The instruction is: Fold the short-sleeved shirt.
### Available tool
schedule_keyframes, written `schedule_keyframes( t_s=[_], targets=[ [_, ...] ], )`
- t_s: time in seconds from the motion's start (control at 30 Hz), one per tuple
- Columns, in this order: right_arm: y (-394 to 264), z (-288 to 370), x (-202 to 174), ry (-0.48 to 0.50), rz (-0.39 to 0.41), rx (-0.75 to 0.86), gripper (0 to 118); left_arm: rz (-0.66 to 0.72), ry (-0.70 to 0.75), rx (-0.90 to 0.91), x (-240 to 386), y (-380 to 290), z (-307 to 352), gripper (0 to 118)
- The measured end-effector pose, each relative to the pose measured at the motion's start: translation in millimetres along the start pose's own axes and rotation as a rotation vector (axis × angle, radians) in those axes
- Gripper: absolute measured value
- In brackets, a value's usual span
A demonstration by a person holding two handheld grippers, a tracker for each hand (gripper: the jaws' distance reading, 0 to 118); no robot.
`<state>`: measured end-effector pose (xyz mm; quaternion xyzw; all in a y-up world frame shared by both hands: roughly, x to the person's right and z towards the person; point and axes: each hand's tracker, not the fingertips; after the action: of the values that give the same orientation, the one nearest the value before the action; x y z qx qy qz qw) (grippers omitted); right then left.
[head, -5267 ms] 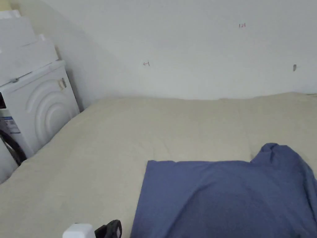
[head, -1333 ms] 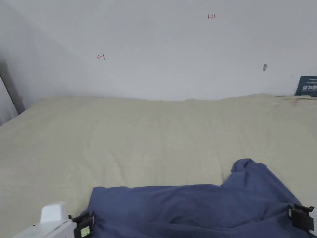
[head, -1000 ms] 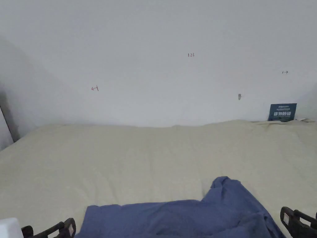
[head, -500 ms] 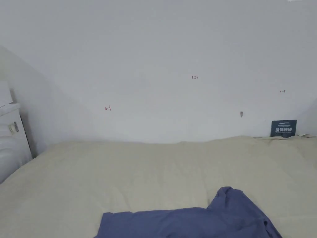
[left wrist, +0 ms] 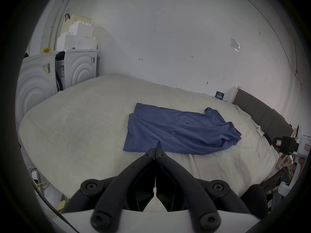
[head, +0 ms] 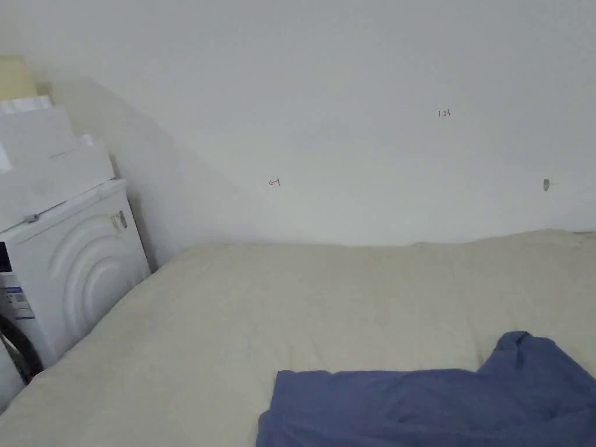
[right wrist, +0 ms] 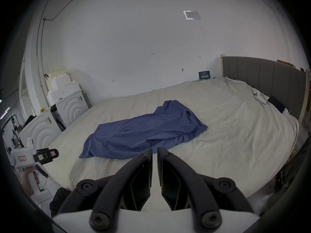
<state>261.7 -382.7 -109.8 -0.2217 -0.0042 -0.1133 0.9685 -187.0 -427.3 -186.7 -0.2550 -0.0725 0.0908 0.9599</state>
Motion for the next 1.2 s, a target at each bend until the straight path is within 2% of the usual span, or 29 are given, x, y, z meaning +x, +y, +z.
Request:
schedule_keyframes(
  t_s=[0.1, 0.13, 0.17, 0.23, 0.27, 0.3, 0.33, 0.63, 0.73, 0.77, 0.8, 0.87, 0.9, 0.93, 1.07, 1.13, 1.17, 1.2],
  targets=[
    [-1.2, -1.6, 2.1, -0.007, 0.007, -0.015, 6, -0.008, 0.023, -0.015, -4.8, -4.1, -24.1, 2],
    [-1.9, -3.2, 3.3, -0.006, 0.003, -0.021, 6, -0.012, 0.025, -0.014, -5.4, -5.7, -31.5, 5],
    [-2.8, -3.9, 4.0, -0.006, -0.003, -0.027, 6, -0.015, 0.034, -0.017, -7.1, -7.1, -40.1, 13],
    [-3.6, -6.3, 5.0, -0.007, -0.009, -0.043, 6, -0.026, 0.063, -0.025, -10.4, -9.8, -59.4, 60],
    [-4.1, -7.3, 5.2, -0.010, -0.007, -0.048, 6, -0.042, 0.064, -0.037, -13.0, -11.7, -71.4, 78],
    [-4.4, -8.4, 5.8, -0.009, -0.005, -0.054, 6, -0.061, 0.066, -0.046, -15.3, -13.4, -82.6, 94],
    [-4.8, -9.9, 6.5, -0.009, -0.003, -0.062, 6, -0.075, 0.072, -0.057, -16.9, -14.8, -94.9, 97],
    [-8.7, -17.3, 15.5, -0.043, -0.005, -0.120, 6, -0.109, 0.081, -0.164, -26.1, -9.6, -173.0, 96],
    [-14.6, -22.1, 22.5, -0.059, -0.021, -0.136, 6, -0.097, 0.117, -0.260, -28.5, -12.9, -193.4, 92],
    [-15.8, -23.3, 23.9, -0.060, -0.028, -0.140, 6, -0.107, 0.123, -0.237, -25.1, -13.8, -193.5, 88],
    [-16.8, -24.3, 24.5, -0.061, -0.034, -0.144, 6, -0.119, 0.133, -0.234, -21.4, -13.3, -190.8, 73],
    [-17.7, -26.7, 23.4, -0.060, -0.038, -0.153, 7, -0.174, 0.124, -0.219, -15.4, -11.6, -188.7, 33],
    [-18.8, -29.2, 23.9, -0.059, -0.038, -0.159, 7, -0.185, 0.102, -0.217, -13.6, -11.3, -189.8, 20],
    [-19.6, -32.2, 24.4, -0.056, -0.039, -0.168, 7, -0.186, 0.062, -0.242, -10.7, -10.3, -191.8, 16],
    [-20.0, -39.7, 27.3, -0.049, -0.034, -0.175, 7, -0.189, 0.108, -0.288, -1.9, -11.7, -205.7, 16],
    [-17.0, -47.3, 31.9, -0.051, -0.012, -0.159, 16, -0.168, 0.100, -0.311, -5.7, -7.6, -207.3, 15],
    [-12.3, -55.9, 36.0, -0.062, 0.015, -0.149, 28, -0.171, 0.096, -0.315, -5.9, -5.3, -206.7, 15],
    [-7.2, -66.6, 41.4, -0.084, 0.052, -0.134, 53, -0.181, 0.090, -0.324, -7.0, -4.0, -205.0, 15]
  ],
)
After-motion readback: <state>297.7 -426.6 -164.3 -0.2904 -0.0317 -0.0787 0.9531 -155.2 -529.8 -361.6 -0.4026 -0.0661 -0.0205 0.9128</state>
